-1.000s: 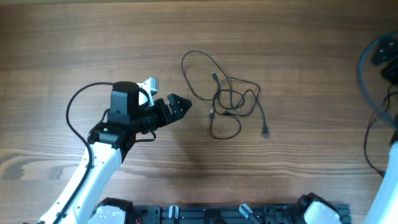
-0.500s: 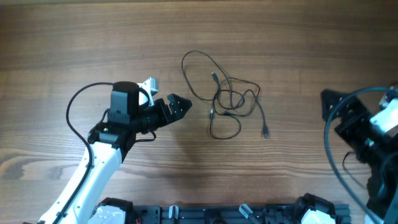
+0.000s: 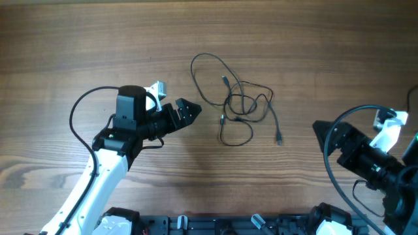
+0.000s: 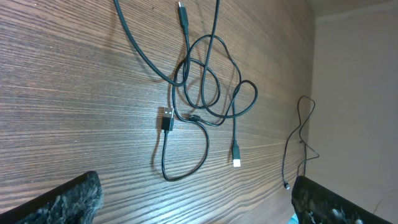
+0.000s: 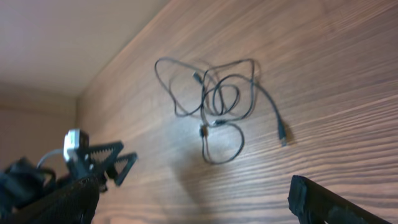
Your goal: Untangle cables
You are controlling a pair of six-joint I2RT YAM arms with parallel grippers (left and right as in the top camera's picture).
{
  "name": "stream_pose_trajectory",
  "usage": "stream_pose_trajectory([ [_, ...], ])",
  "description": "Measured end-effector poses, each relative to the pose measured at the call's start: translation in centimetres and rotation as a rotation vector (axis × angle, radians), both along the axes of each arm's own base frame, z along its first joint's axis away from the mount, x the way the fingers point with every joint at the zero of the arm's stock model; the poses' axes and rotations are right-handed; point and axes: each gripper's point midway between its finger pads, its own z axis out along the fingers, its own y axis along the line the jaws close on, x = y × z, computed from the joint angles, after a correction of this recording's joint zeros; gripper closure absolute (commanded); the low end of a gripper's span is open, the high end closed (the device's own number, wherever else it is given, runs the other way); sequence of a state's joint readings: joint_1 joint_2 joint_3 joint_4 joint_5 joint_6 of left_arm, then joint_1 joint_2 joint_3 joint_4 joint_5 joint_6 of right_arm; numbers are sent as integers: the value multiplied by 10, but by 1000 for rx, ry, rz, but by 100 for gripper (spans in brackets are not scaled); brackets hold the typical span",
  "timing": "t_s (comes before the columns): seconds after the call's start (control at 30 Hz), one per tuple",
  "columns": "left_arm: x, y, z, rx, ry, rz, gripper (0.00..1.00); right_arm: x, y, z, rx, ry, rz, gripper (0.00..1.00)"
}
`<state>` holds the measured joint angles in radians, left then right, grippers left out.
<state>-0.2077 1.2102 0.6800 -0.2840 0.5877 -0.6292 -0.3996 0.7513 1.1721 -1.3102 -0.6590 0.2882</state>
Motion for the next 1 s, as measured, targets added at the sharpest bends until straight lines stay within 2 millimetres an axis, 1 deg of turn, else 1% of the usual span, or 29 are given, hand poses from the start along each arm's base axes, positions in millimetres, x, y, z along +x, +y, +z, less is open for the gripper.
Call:
stream_pose_trajectory([
  [0.27,0,0,0,0,0,0,0,-12,9,-7,-44,5,105,0],
  [0.33,0,0,0,0,0,0,0,-10,7,-6,-77,-14,119,0],
  [0.47,0,0,0,0,0,0,0,6,-1,6,-132,-104,111,0],
  [0.63,0,0,0,0,0,0,0,27,-9,20,-107,-188,55,0],
  [0.8,0,0,0,0,0,0,0,48,-13,20,-86,-259,49,0],
  [1.0,0,0,0,0,0,0,0,62,-13,18,-55,-279,74,0],
])
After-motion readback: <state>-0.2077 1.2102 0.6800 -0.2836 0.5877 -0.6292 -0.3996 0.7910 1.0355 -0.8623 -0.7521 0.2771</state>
